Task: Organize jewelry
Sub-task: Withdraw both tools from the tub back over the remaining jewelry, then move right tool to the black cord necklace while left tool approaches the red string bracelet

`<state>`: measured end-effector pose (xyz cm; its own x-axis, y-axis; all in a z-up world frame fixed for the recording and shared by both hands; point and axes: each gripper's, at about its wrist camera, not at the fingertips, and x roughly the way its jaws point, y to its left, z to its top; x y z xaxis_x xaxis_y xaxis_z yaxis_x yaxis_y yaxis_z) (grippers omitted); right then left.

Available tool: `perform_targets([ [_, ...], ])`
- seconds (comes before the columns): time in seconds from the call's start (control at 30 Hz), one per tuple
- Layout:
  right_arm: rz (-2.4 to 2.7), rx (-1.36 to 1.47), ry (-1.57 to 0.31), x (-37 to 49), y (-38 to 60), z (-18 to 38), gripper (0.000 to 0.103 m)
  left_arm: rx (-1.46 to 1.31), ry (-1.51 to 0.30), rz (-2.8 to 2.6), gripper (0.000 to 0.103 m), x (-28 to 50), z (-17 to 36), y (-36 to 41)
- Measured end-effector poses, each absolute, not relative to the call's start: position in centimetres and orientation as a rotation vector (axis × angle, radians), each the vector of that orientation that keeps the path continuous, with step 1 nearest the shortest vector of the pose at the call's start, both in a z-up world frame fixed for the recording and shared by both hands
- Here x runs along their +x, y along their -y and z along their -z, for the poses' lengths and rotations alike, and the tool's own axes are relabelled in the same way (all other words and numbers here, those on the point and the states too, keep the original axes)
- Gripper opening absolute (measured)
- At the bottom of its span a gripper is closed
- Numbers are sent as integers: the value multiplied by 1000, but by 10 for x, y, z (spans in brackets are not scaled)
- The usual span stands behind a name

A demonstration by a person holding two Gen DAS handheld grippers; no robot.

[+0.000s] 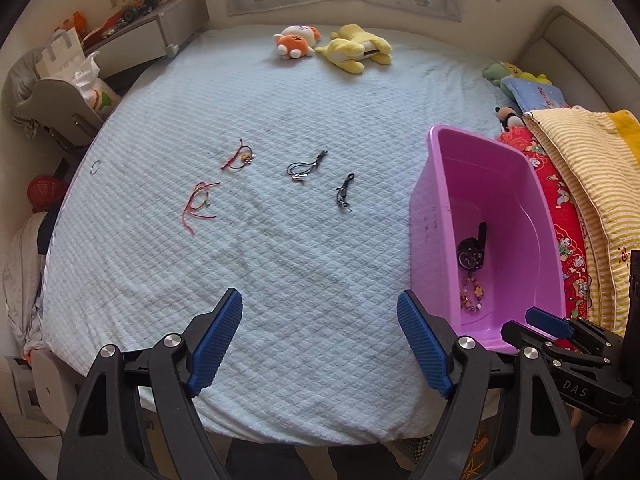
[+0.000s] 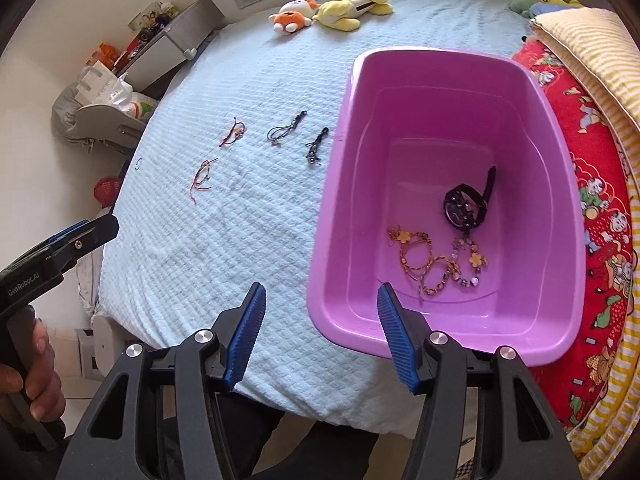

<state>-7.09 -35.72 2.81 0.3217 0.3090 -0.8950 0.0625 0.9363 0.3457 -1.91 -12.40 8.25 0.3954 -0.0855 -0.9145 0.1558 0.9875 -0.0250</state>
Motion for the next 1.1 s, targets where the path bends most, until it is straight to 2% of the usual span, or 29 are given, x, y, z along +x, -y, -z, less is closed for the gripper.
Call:
perform_targets([
  [0.67,-118,307,-1280,-26,167,-27,57,42,-1139,205,81,21,-65,-51],
  [0.9,-31,376,-1281,-15,109,-14,57,60,-1165,243,91,46,-44,-108],
  [1.1,28,340,-1276,-8,89,-14,58,3,-1190,241,94,67,-28,-136],
])
